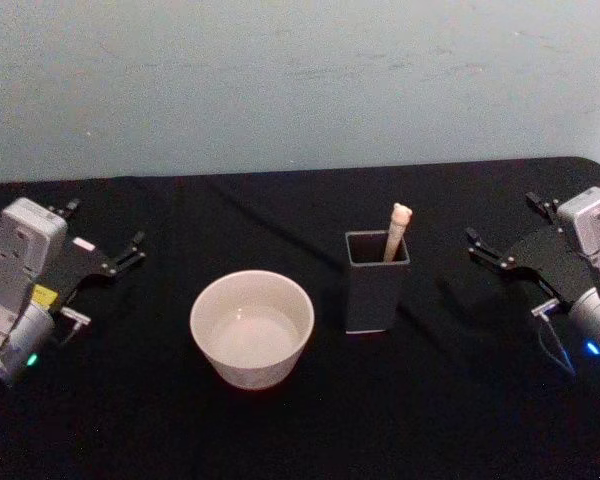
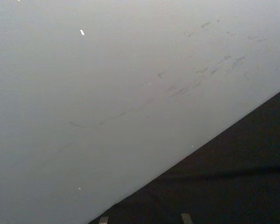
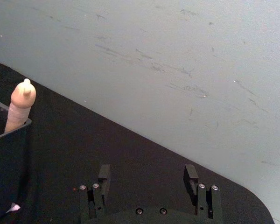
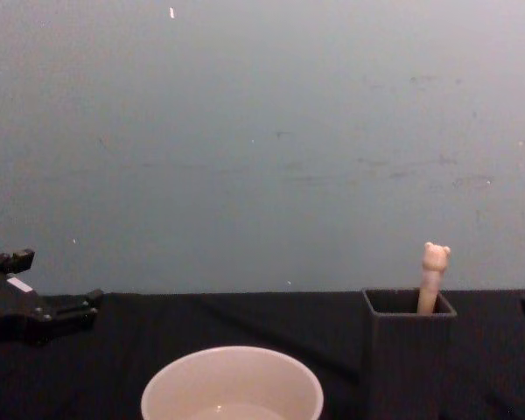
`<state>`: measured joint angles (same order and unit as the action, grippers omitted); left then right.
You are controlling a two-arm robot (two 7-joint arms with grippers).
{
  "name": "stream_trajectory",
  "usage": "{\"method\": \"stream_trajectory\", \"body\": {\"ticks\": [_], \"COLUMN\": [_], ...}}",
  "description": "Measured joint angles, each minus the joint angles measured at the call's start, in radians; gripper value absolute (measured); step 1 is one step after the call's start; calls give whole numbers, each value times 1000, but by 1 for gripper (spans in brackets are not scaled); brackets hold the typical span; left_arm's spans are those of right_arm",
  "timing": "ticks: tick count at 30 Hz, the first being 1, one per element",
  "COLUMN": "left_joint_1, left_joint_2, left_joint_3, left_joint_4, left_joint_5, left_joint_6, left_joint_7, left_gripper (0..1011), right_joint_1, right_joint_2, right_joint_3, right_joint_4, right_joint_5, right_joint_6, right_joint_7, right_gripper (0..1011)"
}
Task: Pick up the stirring spoon with one hand, stir inside the cup, then place it back in its original position.
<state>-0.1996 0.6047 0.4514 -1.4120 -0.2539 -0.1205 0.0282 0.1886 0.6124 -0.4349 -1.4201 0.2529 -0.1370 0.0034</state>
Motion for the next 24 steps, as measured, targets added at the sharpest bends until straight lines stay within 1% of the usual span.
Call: {"method": "stream_trajectory", "body": {"ticks": [2, 3, 7, 8, 10, 11, 13, 14, 18, 20, 24], "left_joint_1": [0, 0, 0, 0, 0, 0, 0, 0, 0, 0, 0], "left_joint_2": [0, 0, 0, 0, 0, 0, 0, 0, 0, 0, 0], "left_joint_3": [0, 0, 0, 0, 0, 0, 0, 0, 0, 0, 0], "left_joint_4": [0, 0, 0, 0, 0, 0, 0, 0, 0, 0, 0], "left_joint_5": [0, 0, 0, 0, 0, 0, 0, 0, 0, 0, 0], "left_joint_6": [0, 0, 0, 0, 0, 0, 0, 0, 0, 0, 0], "left_joint_7": [0, 0, 0, 0, 0, 0, 0, 0, 0, 0, 0], "left_gripper": [1001, 1001, 1001, 1001, 1001, 1002, 1001, 1001, 1001, 1001, 1001], "right_joint_1": [-8, -8, -34, -46, -57, -68, -79, -89, -105, -108, -109], "right_joint_2": [8, 8, 35, 48, 59, 70, 78, 86, 93, 93, 83], "right_joint_3": [12, 12, 44, 56, 66, 76, 85, 92, 103, 106, 109], "right_joint_4": [-8, -8, -36, -49, -61, -74, -85, -97, -126, -137, -163], "right_joint_5": [14, 14, 72, 101, 128, 152, 174, 194, 232, 243, 265], "right_joint_6": [1, 1, 22, 33, 43, 50, 56, 63, 81, 88, 102], "right_joint_7": [21, 21, 89, 123, 155, 185, 213, 240, 293, 311, 356], "right_gripper": [1000, 1000, 1000, 1000, 1000, 1000, 1000, 1000, 1000, 1000, 1000]}}
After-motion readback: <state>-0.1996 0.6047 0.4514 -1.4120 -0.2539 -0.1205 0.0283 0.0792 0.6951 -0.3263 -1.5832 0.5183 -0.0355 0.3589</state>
